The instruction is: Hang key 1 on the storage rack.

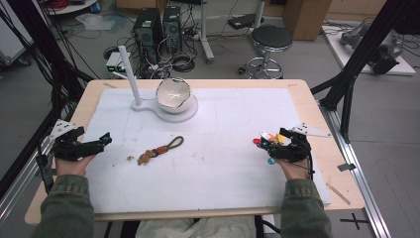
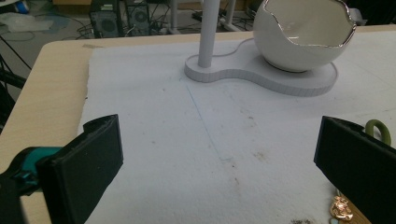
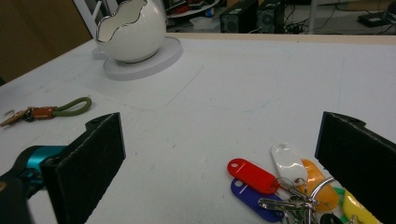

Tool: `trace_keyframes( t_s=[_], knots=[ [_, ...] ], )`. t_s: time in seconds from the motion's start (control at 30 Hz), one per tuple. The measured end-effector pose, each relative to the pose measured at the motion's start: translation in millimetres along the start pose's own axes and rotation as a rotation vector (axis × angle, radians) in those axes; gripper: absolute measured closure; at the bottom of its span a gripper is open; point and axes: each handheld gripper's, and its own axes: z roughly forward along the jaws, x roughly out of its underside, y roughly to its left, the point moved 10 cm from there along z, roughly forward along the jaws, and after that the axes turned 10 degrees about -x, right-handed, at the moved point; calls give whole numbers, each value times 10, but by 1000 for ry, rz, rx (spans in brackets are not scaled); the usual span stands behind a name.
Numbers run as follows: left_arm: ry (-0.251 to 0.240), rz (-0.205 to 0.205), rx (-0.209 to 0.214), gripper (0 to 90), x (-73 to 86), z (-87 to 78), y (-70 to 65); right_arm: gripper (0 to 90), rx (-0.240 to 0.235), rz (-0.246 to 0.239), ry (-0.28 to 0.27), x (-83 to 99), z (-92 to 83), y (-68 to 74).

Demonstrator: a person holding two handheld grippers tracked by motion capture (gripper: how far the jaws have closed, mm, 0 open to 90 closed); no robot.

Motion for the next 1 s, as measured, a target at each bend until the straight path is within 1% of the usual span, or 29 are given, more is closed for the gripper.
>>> trace_keyframes(
  t_s=[0.2, 0.3, 0.33, 0.37, 0.5, 0.6, 0.7, 0.73, 0.77, 0.8, 0.83, 0.93, 0.97, 1.0],
  knots=[
    [4, -3, -2, 17, 4, -1, 13, 8, 0, 8, 6, 10, 8, -3],
    [13, 11, -10, 17, 17, 7, 4, 8, 2, 6, 7, 12, 9, -4],
    [14, 10, -10, 17, 19, 14, -2, 8, 2, 7, 8, 13, 10, -5],
    [20, 14, -6, 17, 26, 15, -6, 8, 2, 7, 10, 15, 11, -4],
    [25, 12, -4, 17, 31, 20, -25, 8, 3, 3, 9, 15, 13, -8],
    [27, 9, 6, 17, 23, 13, -51, 8, 1, 4, 10, 16, 9, -6],
    [33, 9, 24, 17, 13, 9, -108, 8, -4, 4, 9, 16, 12, -3],
    [36, 16, 37, 17, 6, 7, -156, 8, -5, 6, 12, 21, 15, 0],
    [36, 16, 37, 17, 6, 7, -156, 8, -8, 8, 16, 28, 16, 4],
    [38, 32, 46, 17, -2, 9, -207, 8, -7, 11, 19, 34, 18, 4],
    [38, 32, 46, 17, -2, 9, -207, 8, -7, 9, 22, 41, 20, 1],
    [42, 46, 64, 17, -12, 8, -302, 8, -8, 4, 28, 52, 19, 1],
    [42, 46, 64, 17, -12, 8, -302, 8, -7, 3, 28, 51, 17, 2],
    [48, 50, 71, 17, -9, 10, -339, 8, -5, 2, 27, 52, 16, 0]
  ],
)
